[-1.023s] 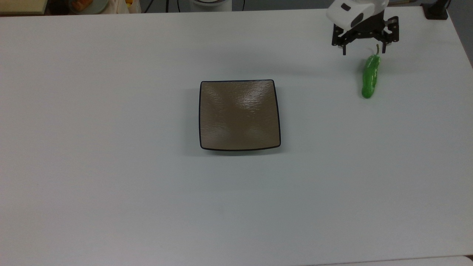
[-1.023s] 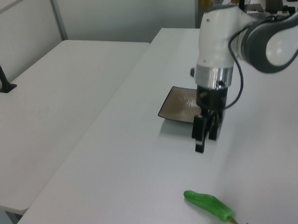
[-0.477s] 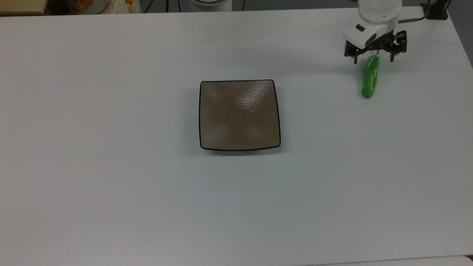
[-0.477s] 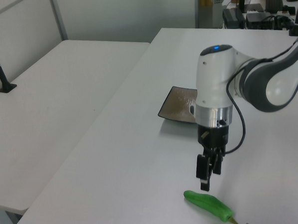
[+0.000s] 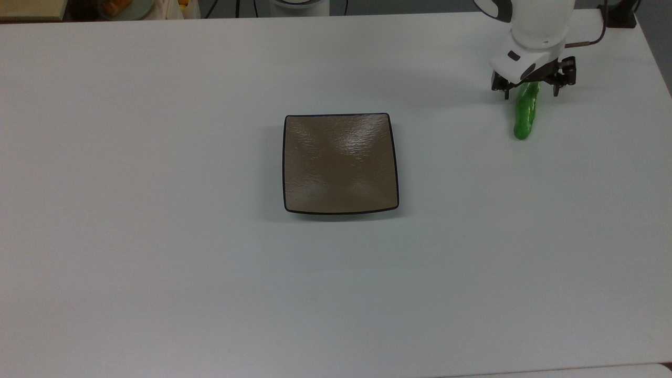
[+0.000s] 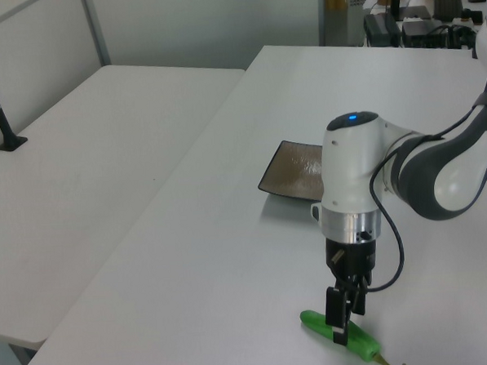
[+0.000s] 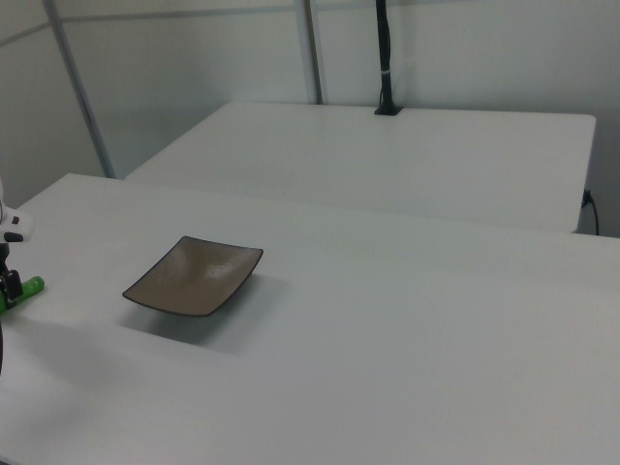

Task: Chili peppers are placed on a ceramic plate
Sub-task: 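Lower the gripper onto the green chili pepper and close on it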

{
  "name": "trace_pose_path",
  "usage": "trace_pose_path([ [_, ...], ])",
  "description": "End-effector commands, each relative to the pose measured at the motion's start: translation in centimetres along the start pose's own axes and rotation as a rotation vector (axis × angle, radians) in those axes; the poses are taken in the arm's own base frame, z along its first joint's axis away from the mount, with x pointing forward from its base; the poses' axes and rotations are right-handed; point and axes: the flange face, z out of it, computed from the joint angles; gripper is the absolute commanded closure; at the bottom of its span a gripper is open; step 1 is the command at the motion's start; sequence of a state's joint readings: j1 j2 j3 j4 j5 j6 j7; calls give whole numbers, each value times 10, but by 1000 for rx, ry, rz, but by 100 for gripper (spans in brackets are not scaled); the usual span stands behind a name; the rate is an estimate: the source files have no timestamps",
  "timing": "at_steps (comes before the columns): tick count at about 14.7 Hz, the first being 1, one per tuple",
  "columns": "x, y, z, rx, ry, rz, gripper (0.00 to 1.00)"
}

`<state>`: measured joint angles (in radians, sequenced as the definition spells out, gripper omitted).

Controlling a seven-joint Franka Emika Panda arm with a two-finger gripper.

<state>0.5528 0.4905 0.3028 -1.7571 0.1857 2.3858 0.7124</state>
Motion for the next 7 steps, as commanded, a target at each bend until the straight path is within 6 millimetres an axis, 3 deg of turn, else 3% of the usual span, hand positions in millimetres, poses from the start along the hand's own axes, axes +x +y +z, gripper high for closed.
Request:
trace_pose_path([
  [1, -3, -6, 18, -6, -1, -6, 0],
  [3, -6, -8, 20, -15, 2, -12, 25],
  [4, -5, -7, 20, -24, 11, -25, 46],
  [6, -5, -7, 21, -38, 21, -45, 74],
  [7, -5, -7, 20, -39, 24, -49, 83],
])
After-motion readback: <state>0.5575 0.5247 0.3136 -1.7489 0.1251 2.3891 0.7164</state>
